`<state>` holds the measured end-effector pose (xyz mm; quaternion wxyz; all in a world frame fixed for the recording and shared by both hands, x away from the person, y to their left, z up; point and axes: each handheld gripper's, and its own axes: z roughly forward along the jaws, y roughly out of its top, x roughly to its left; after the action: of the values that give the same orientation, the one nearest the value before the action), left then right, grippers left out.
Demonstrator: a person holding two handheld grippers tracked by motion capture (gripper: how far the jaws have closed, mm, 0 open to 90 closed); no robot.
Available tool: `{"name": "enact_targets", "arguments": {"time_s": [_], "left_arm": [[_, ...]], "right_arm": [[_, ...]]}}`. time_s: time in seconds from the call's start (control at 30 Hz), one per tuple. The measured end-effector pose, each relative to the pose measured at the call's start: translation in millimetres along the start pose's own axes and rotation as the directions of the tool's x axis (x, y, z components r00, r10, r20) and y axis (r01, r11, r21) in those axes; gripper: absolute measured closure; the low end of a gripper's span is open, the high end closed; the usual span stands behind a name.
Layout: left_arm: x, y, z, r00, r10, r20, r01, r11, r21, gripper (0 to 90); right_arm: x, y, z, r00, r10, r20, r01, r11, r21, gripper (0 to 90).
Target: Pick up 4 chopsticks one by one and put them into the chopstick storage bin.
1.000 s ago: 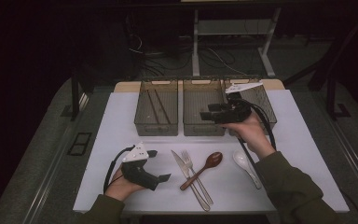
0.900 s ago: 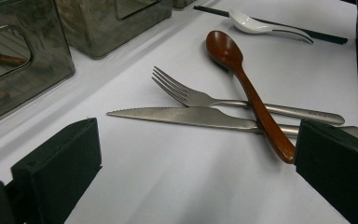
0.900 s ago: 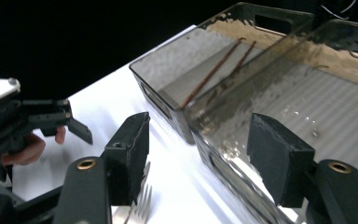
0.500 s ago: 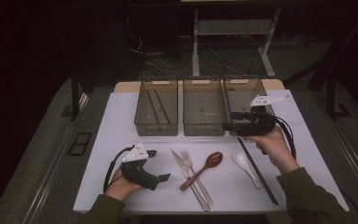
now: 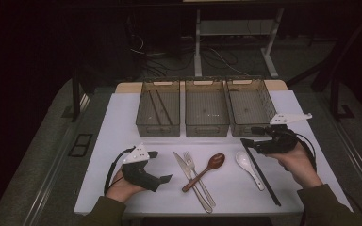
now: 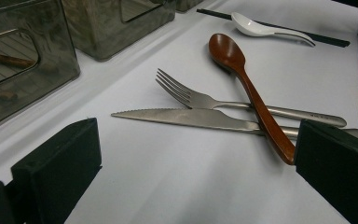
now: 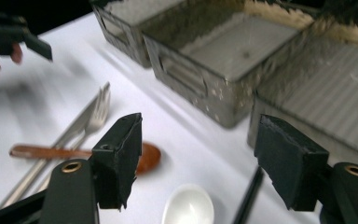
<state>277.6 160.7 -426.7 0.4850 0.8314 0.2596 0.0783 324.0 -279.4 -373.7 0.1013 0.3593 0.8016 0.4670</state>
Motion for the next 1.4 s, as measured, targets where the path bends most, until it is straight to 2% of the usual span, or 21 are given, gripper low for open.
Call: {"name": "enact_targets", "arguments": {"time_s": [0.23, 0.37, 0.47, 0.63, 0.83, 0.97, 1.17, 1.27, 1.33, 1.4], "left_arm": [[0.1, 0.1, 0.0, 1.0000, 0.003, 0.002, -0.003, 1.0000, 0.001, 0.0], [0.1, 0.4, 0.6, 1.0000, 0.004, 0.003, -0.004, 1.0000, 0.004, 0.0], [0.5, 0.5, 0.5, 0.9999, 0.010, 0.003, -0.010, 0.9999, 0.008, 0.0], [0.0, 0.6, 0.3, 1.0000, 0.008, 0.002, -0.008, 0.9999, 0.012, 0.0], [0.1, 0.5, 0.5, 1.0000, 0.009, 0.001, -0.009, 0.9999, 0.013, 0.0], [-0.3, 0.5, 0.9, 1.0000, 0.008, 0.001, -0.008, 0.9999, 0.013, 0.0], [-0.3, 0.5, 0.9, 1.0000, 0.010, 0.001, -0.010, 0.9998, 0.015, 0.0], [-0.6, 0.5, 1.5, 0.9999, 0.013, 0.001, -0.013, 0.9998, 0.015, 0.0], [-0.8, 0.6, 1.6, 0.9999, 0.012, 0.001, -0.012, 0.9998, 0.014, 0.0], [-0.7, 0.6, 1.3, 0.9999, 0.013, 0.000, -0.013, 0.9998, 0.015, 0.0]], "right_arm": [[0.3, -23.3, -13.0, 0.9989, 0.015, 0.044, -0.018, 0.997, 0.070, 32.9], [0.2, -34.7, -17.9, 0.9982, 0.032, 0.051, -0.037, 0.994, 0.103, 42.4], [1.8, -41.5, -20.1, 0.9979, 0.023, 0.060, -0.031, 0.991, 0.134, 50.4], [4.2, -54.7, -20.4, 0.9966, 0.003, 0.083, -0.020, 0.977, 0.210, 59.5], [10.2, -65.4, -22.8, 0.9974, -0.006, 0.071, -0.012, 0.967, 0.255, 75.6], [14.9, -72.8, -24.5, 0.9984, -0.005, 0.057, -0.011, 0.959, 0.282, 83.0], [22.1, -85.3, -29.3, 0.9992, 0.014, 0.038, -0.026, 0.945, 0.326, 88.8], [25.1, -90.5, -30.9, 0.9998, 0.019, 0.010, -0.021, 0.943, 0.332, 88.9], [26.8, -92.3, -30.7, 0.9998, 0.018, 0.010, -0.020, 0.941, 0.338, 89.0], [31.2, -97.5, -31.3, 0.9999, 0.014, -0.002, -0.012, 0.933, 0.360, 89.0]]}}
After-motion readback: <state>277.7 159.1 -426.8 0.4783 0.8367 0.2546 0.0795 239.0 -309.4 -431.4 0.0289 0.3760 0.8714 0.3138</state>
